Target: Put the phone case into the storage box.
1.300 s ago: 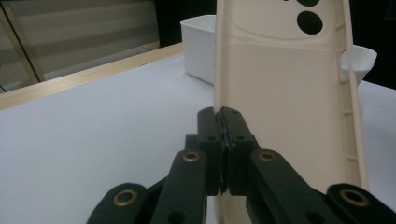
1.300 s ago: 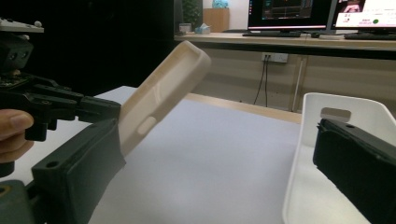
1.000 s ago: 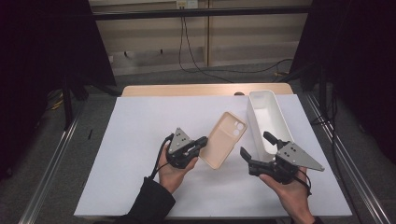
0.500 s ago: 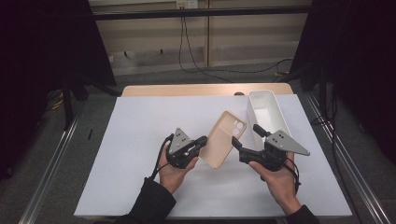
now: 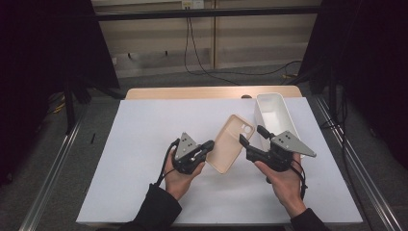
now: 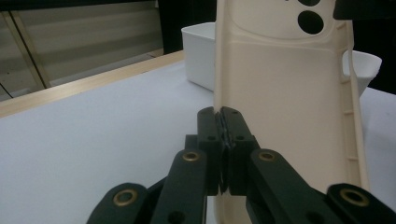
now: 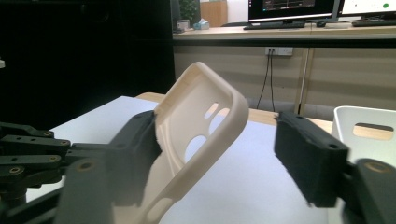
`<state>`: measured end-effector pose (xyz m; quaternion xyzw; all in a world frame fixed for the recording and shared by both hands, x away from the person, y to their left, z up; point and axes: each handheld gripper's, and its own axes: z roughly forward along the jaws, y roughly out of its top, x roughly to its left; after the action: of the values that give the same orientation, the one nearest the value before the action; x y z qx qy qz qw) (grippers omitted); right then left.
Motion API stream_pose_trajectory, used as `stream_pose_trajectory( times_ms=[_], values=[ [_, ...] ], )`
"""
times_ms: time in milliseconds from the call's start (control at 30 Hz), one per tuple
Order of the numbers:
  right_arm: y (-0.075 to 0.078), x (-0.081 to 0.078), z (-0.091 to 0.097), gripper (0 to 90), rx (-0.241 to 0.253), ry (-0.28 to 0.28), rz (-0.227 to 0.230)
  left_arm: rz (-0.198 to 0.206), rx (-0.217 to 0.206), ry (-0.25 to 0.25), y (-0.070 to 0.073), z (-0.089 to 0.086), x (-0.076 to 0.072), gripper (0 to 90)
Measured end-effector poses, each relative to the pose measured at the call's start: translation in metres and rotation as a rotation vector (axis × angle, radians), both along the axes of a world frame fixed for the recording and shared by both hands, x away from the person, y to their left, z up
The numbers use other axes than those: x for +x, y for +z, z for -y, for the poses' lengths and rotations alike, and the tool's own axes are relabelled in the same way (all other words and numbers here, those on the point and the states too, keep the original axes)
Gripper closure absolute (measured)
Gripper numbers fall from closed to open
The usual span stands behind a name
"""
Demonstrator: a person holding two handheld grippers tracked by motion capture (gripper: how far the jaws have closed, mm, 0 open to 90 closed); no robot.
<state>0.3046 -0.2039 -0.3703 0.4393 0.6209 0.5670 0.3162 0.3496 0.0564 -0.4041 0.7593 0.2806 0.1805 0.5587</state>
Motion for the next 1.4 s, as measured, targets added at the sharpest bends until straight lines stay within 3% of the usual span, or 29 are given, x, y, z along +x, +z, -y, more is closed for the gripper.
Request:
stream_pose_trajectory(
  times_ms=[233,600,1167,1400],
  values=[
    [-0.007,0.003,-0.002,42.6,0.011,0.006,-0.032,-0.001,0.003,0.001,-0.001,0.0,0.001,87.7],
    [-0.009,0.002,0.0,62.7,0.048,0.002,-0.04,-0.002,0.008,-0.002,-0.004,0.003,0.0,87.7],
    [-0.011,0.006,0.005,70.8,0.079,-0.001,-0.072,-0.009,0.008,-0.014,-0.005,0.004,0.001,87.4],
    [-0.012,0.008,0.009,74.8,0.115,0.007,-0.083,-0.015,0.011,-0.022,-0.006,0.006,0.0,87.2]
  ],
)
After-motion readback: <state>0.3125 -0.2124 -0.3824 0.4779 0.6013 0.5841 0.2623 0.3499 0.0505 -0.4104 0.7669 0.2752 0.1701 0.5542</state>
